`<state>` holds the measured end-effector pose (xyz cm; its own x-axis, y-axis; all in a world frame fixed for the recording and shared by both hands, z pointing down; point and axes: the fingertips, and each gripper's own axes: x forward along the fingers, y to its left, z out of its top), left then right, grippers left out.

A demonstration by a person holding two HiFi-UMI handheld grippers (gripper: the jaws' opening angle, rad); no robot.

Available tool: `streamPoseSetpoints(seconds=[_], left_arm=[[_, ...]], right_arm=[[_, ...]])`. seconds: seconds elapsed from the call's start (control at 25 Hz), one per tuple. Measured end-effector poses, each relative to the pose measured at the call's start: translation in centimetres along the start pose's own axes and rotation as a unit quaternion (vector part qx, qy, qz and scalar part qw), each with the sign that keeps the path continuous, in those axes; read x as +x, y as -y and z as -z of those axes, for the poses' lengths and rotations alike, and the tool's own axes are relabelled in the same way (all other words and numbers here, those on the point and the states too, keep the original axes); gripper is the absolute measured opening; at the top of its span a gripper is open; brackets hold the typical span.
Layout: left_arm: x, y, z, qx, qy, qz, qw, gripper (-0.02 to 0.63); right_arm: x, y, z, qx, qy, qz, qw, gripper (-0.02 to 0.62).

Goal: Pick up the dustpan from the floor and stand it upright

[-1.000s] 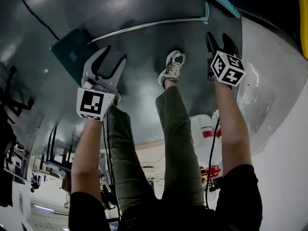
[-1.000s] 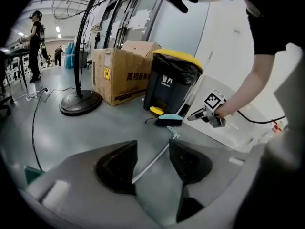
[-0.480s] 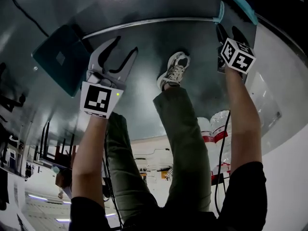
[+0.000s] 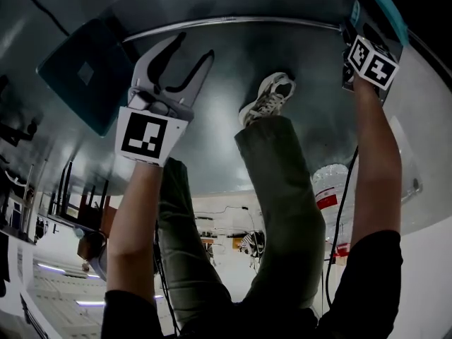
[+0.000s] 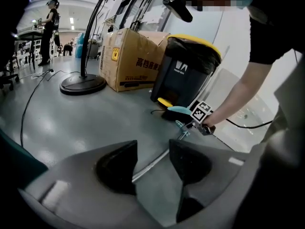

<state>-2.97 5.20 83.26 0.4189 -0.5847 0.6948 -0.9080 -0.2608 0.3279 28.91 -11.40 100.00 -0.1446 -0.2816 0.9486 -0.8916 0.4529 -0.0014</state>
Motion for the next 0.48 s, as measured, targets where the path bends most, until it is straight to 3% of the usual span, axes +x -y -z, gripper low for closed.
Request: streamPoseSetpoints(seconds=[0.08, 0.24, 0.48], left_arm=[[0.4, 0.2, 0.1, -0.001, 0.001, -0.001, 1.0000, 0.229], [0.8, 0.6, 0.3, -0.003, -0.004, 0.000, 1.0000, 0.229], [1.1, 0.8, 0.0, -0.003, -0.010, 0.002, 0.9999, 0.229]], right_arm=[[0.5, 0.1, 0.1, -0.004, -0.003, 0.000, 1.000, 0.241], [1.5, 0.2, 0.3, -0.014, -0.012, 0.008, 1.000, 0.104], [1.7, 0.2, 0.9, -0.028, -0.039, 0.013, 0.999, 0.072]])
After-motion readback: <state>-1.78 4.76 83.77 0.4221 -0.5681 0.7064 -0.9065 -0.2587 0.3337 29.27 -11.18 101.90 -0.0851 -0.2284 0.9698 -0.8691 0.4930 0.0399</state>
